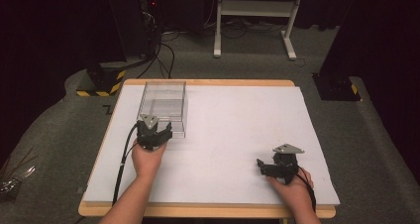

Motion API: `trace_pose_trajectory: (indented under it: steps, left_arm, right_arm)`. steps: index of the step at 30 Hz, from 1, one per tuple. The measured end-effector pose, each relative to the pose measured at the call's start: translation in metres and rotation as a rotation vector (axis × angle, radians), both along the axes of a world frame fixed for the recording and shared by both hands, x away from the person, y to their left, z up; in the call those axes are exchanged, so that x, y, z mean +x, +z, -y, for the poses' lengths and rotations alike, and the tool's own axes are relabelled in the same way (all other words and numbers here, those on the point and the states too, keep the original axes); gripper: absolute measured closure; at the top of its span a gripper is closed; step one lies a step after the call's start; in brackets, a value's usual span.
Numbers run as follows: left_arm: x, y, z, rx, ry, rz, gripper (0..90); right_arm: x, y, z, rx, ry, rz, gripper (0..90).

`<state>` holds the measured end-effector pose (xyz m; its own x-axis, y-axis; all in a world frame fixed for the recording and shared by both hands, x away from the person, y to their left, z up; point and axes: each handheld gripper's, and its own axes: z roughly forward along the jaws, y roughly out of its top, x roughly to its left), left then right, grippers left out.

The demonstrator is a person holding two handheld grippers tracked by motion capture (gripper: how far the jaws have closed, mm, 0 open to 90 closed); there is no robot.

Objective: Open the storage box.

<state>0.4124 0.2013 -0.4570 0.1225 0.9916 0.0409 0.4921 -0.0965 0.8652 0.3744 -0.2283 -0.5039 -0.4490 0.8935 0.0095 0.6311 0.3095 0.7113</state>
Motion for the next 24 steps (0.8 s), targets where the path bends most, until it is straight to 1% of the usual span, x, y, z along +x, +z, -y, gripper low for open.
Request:
trace_pose_trajectory:
  steps: [2, 3, 7, 24]
  left_arm:
    - [-0.0002, -0.0008, 0.0020, -0.004, 0.018, 0.005, 31.7]
    - [-0.0002, -0.0008, 0.0020, -0.004, 0.018, 0.005, 31.6]
    - [-0.0001, -0.0014, 0.0047, 0.000, 0.044, 0.012, 31.9]
    - [-0.0032, -0.0013, 0.0067, -0.001, 0.051, 0.013, 32.5]
  right_arm:
    - [0.0001, 0.0000, 0.0002, 0.002, 0.000, 0.000, 14.4]
    - [0.0001, 0.0000, 0.0002, 0.002, 0.000, 0.000, 14.4]
    - [0.0001, 0.0000, 0.0002, 0.004, -0.001, 0.000, 14.4]
    - [0.0001, 0.0000, 0.0000, -0.004, 0.002, 0.002, 14.4]
